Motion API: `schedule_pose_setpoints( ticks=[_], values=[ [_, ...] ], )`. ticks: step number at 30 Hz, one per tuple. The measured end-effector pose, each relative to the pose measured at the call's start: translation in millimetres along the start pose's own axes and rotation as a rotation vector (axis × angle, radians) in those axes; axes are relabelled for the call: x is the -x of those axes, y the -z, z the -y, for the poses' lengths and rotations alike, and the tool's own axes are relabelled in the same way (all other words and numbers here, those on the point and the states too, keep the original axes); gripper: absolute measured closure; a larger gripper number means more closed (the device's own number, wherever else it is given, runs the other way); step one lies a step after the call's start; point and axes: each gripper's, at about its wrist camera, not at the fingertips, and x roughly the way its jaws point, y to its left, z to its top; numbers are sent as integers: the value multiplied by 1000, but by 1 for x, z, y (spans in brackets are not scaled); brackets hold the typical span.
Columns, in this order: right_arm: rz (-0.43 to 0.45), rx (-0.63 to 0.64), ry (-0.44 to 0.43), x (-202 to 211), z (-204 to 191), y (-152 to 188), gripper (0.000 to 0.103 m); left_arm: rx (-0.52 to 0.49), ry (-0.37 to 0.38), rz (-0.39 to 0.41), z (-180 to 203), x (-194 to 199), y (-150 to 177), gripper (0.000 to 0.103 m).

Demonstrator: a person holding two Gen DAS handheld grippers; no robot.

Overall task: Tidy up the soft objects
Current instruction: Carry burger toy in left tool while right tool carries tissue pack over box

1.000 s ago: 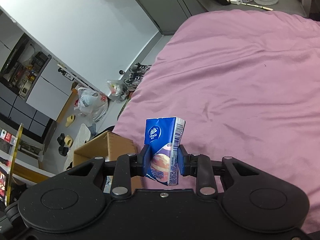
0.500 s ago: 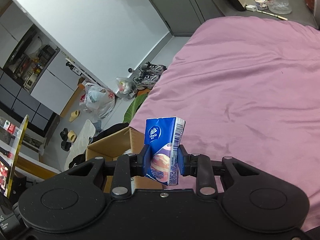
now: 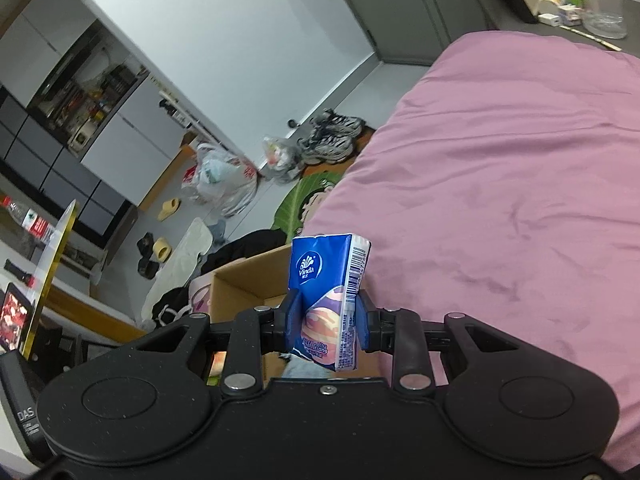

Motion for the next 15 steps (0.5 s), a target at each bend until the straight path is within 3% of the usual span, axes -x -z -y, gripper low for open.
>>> schedule_pose_setpoints(
  ticks=[9,12,15],
  values=[
    [-41,14,-30,-24,-24,1,75,33,-30,-11,-12,-4,-7,71],
    [-52,22,-38,-31,-32,1,75,63,-9,-24,-15,-4,-10,54],
    [-60,25,-46,-36,-37,2,75,69,-17,1,-17,1,-13,50]
  ],
)
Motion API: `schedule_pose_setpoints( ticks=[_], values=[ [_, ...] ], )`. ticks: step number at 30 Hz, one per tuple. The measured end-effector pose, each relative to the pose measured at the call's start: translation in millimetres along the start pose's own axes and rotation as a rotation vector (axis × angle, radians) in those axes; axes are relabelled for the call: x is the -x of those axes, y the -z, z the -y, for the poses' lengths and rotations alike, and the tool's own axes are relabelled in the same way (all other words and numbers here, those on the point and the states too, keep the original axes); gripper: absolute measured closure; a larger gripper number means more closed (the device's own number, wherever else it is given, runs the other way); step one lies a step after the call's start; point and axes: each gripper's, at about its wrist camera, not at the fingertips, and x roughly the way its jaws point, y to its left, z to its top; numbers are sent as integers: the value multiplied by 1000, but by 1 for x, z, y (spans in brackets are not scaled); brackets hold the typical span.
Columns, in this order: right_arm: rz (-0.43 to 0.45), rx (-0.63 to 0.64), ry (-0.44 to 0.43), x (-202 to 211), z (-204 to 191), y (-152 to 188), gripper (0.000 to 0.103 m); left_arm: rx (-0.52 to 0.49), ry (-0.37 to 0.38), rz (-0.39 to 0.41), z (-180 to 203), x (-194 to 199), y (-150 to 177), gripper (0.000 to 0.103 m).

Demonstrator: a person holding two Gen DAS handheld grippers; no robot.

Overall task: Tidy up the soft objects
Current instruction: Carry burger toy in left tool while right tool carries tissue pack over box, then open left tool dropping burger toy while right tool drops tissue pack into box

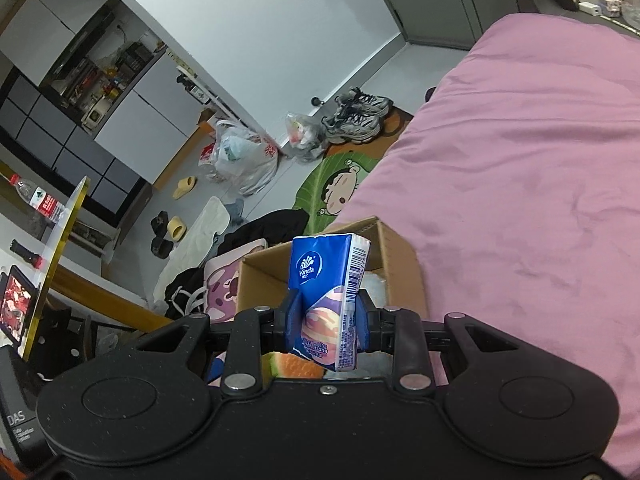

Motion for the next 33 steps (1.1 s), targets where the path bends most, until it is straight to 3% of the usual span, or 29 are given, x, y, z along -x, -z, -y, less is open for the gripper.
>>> schedule_pose_setpoints(
  ticks=[12,14,18,27,29,32,33],
  values=[
    [-41,29,-36,-28,-28,-8,74,32,-49,32,-9,2,-7,49],
    [-50,35,-51,-34,-35,-9,67,34,-56,39,-9,3,-7,49],
    [-83,11,-67,-45,-36,-10,64,50,-73,45,-13,3,-9,48],
    [-78,-10,-53,-27,-21,-3,60,43,-116,52,-13,3,-9,48],
    [-76,-14,-52,-20,-17,-2,55,29,-120,48,-9,4,-8,48],
    [-62,-21,-45,-8,-12,-1,48,3,-141,43,-2,7,-6,42],
    [-56,-23,-40,-2,-10,-1,47,-12,-152,47,1,8,-5,35]
  ],
)
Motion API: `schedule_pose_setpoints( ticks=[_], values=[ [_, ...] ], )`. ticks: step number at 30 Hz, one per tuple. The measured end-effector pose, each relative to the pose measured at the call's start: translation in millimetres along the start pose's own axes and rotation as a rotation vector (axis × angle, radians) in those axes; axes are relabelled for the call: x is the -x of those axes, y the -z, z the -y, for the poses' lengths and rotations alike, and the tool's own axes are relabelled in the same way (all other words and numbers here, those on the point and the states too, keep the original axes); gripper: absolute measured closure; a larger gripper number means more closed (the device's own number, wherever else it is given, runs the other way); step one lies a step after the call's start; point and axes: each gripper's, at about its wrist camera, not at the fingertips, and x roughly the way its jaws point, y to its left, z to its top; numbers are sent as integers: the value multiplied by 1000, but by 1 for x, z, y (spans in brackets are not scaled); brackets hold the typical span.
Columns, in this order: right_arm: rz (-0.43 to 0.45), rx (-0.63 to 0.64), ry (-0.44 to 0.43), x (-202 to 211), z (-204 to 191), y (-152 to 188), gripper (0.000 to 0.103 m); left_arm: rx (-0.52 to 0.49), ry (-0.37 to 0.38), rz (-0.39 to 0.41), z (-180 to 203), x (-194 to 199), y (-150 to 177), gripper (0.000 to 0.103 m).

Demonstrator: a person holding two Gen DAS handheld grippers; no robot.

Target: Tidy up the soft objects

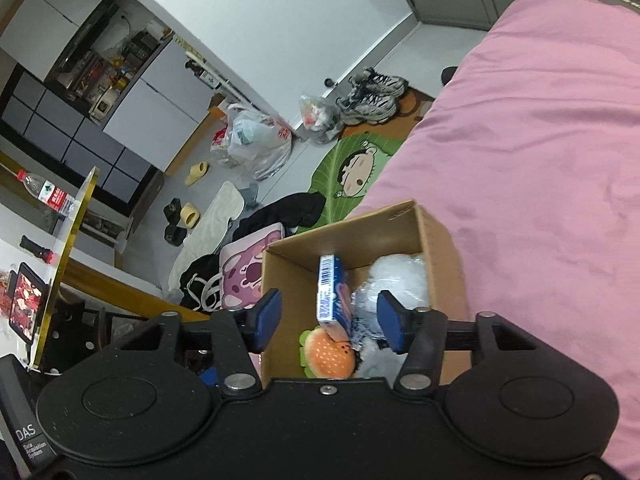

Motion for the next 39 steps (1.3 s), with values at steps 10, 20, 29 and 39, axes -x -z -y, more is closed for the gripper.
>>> schedule_pose_setpoints(
  ticks=[10,20,29,39],
  values=[
    [70,26,56,49,11,5,22,-141,-1,-1,28,26,14,16],
    [125,73,84,92,10,16,3,-258,42,-12,52,58,29,10],
    [160,109,110,123,13,26,0,-312,40,-17,60,84,40,10],
    [192,158,133,154,6,40,0,-370,54,21,64,122,47,10]
  ],
)
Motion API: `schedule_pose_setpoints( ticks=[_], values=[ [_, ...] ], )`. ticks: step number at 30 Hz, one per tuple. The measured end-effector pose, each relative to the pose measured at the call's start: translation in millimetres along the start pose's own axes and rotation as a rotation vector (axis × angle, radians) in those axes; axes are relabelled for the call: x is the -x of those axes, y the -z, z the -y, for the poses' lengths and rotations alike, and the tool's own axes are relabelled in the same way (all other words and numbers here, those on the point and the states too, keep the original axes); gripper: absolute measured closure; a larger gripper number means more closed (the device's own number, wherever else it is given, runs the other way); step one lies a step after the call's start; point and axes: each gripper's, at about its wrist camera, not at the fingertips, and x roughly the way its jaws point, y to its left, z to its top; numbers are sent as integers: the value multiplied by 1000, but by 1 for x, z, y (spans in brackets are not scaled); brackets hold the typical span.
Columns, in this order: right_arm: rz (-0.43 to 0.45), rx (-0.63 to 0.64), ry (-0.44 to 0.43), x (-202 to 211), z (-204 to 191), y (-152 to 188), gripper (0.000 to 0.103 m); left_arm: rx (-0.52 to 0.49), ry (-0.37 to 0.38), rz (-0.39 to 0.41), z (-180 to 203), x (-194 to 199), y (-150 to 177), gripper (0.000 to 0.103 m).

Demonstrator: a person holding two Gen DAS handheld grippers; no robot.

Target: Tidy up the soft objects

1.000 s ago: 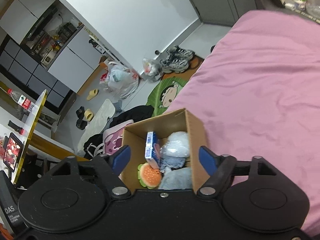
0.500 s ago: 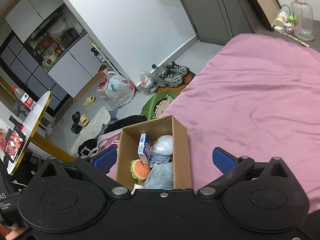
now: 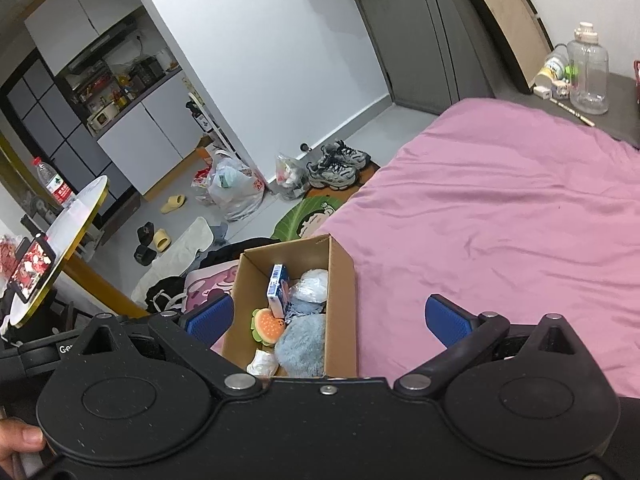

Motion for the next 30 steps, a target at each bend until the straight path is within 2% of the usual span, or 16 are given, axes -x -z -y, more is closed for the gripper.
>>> schedule_pose_setpoints(
  ticks=[30],
  values=[
    [43,122,48,64,-17,38,0,-140,33,38,11,79,41,10]
  ],
)
